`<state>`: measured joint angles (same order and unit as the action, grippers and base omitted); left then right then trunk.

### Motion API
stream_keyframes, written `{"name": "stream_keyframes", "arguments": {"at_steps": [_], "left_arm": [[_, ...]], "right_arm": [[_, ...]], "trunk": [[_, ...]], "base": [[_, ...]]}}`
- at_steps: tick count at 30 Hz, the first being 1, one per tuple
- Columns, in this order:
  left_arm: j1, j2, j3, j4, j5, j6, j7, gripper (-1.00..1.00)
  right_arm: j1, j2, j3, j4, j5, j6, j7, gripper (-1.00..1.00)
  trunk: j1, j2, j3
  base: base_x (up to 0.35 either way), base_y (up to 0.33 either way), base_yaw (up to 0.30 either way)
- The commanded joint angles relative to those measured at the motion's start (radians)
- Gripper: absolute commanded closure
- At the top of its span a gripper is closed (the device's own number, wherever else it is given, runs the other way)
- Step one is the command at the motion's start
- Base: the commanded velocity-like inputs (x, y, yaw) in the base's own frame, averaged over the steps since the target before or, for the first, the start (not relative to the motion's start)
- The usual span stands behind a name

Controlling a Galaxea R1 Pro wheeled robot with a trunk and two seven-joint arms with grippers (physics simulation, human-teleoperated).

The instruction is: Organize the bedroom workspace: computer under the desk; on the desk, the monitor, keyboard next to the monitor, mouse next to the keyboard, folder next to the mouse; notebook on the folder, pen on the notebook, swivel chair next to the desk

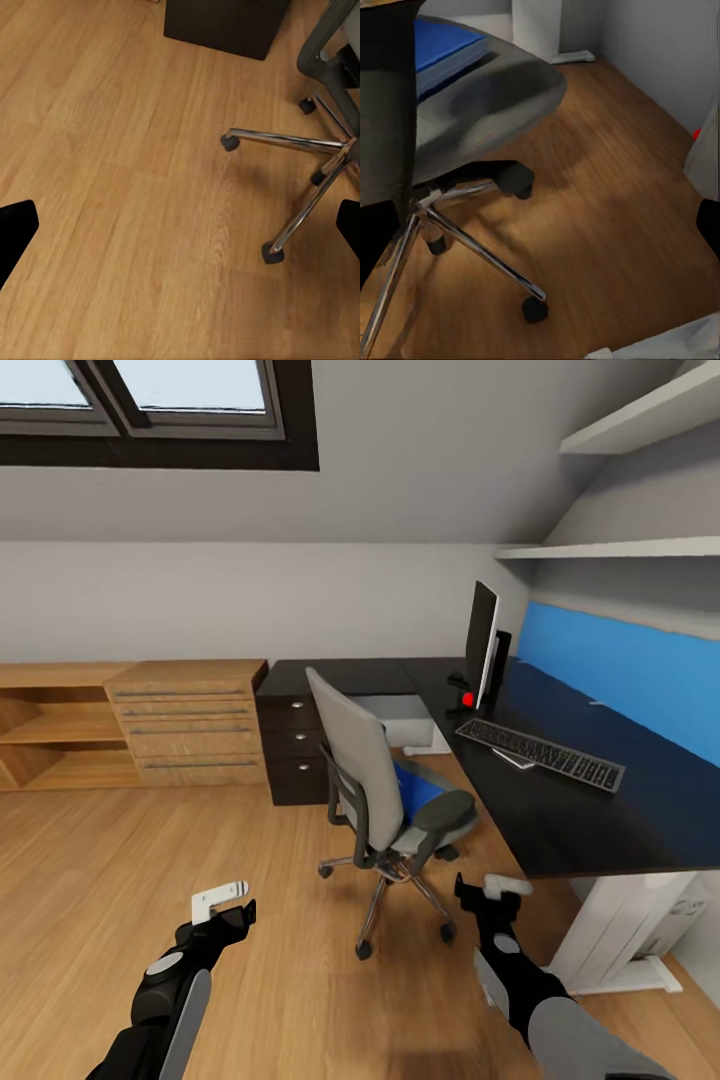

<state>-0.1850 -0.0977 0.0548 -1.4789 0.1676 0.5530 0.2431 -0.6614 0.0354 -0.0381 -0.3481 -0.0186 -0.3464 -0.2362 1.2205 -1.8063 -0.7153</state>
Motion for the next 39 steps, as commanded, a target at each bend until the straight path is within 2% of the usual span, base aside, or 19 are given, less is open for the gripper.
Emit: {"name": "stream_keyframes", "arguments": {"at_steps": [1, 6, 15, 20, 23, 27, 34, 39], "left_arm": [[-0.001, 0.000, 0.000, -0.002, 0.011, 0.004, 0.007, -1.00], [-0.001, 0.001, 0.000, -0.010, 0.012, 0.004, 0.007, -1.00], [-0.001, -0.001, 0.000, -0.013, 0.010, 0.001, 0.008, -1.00], [-0.001, 0.000, 0.000, -0.012, 0.011, 0.001, 0.008, -1.00], [-0.001, -0.001, -0.001, 0.006, 0.009, -0.002, 0.010, -1.00], [-0.001, 0.000, -0.023, 0.027, 0.009, -0.003, 0.008, -1.00], [-0.001, 0.004, -0.030, 0.055, 0.009, -0.004, 0.006, -1.00], [-0.001, 0.004, -0.030, 0.060, 0.009, -0.004, 0.004, -1.00]], "right_arm": [[-0.016, -0.004, -0.004, 0.010, -0.003, -0.003, -0.001, -1.00], [-0.073, -0.030, -0.013, 0.107, -0.007, 0.003, -0.009, -1.00], [-0.088, -0.041, -0.021, 0.151, -0.006, -0.020, -0.012, -1.00], [-0.088, -0.041, -0.022, 0.153, -0.005, -0.098, -0.018, -1.00], [-0.088, -0.039, -0.020, 0.156, -0.003, -0.196, -0.020, -1.00], [-0.088, -0.038, -0.019, 0.159, -0.002, -0.246, -0.020, -1.00], [-0.087, -0.035, -0.019, 0.161, -0.006, -0.252, -0.020, -1.00], [-0.087, -0.035, -0.019, 0.164, -0.006, -0.253, -0.020, -1.00]], "trunk": [[0.004, -0.008, -0.004], [0.023, -0.043, -0.020], [0.058, -0.106, -0.048], [0.077, -0.141, -0.064], [0.088, -0.162, -0.073], [0.088, -0.162, -0.073], [0.088, -0.162, -0.073], [0.088, -0.162, -0.073]], "base": [[0.000, 0.000, 0.000], [0.000, 0.000, 0.000], [0.000, 0.000, 0.000], [0.000, 0.000, 0.000], [0.000, 0.000, 0.000], [0.000, 0.000, 0.000], [0.004, 0.000, 0.000], [0.203, 0.000, 0.000]]}}
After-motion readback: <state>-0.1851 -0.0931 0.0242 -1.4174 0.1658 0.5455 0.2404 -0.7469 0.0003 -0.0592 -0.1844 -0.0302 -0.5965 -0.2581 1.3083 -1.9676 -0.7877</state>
